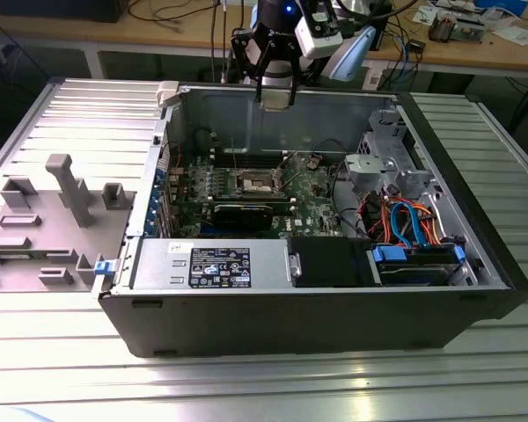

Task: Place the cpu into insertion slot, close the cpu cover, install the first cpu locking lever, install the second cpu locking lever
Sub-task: 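Place the cpu into insertion slot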

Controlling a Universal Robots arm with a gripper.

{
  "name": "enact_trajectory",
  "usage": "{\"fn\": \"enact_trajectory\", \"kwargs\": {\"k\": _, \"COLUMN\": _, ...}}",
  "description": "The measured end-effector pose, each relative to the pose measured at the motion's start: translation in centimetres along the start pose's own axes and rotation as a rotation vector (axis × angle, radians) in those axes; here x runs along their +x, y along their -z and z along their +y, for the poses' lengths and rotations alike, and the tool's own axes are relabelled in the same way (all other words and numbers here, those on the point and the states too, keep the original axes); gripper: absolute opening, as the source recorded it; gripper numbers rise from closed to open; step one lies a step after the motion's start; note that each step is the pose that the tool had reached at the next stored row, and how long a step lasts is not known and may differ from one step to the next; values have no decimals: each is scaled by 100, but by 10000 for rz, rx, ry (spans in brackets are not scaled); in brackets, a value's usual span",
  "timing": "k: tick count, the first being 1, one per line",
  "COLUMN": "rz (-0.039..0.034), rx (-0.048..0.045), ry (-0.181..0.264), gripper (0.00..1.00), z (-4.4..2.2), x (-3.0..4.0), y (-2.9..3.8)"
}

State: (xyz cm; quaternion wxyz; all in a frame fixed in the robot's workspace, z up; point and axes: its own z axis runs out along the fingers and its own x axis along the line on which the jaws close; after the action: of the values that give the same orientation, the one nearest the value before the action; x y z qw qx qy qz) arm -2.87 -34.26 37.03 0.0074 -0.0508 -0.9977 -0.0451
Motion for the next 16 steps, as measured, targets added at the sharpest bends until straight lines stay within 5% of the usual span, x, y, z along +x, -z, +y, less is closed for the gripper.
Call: {"fn": "enact_trajectory", "kwargs": {"k": 16, "rz": -9, "rx": -2, "ry": -99, "gripper": 54, "z": 0, "x": 0, "y": 0}}
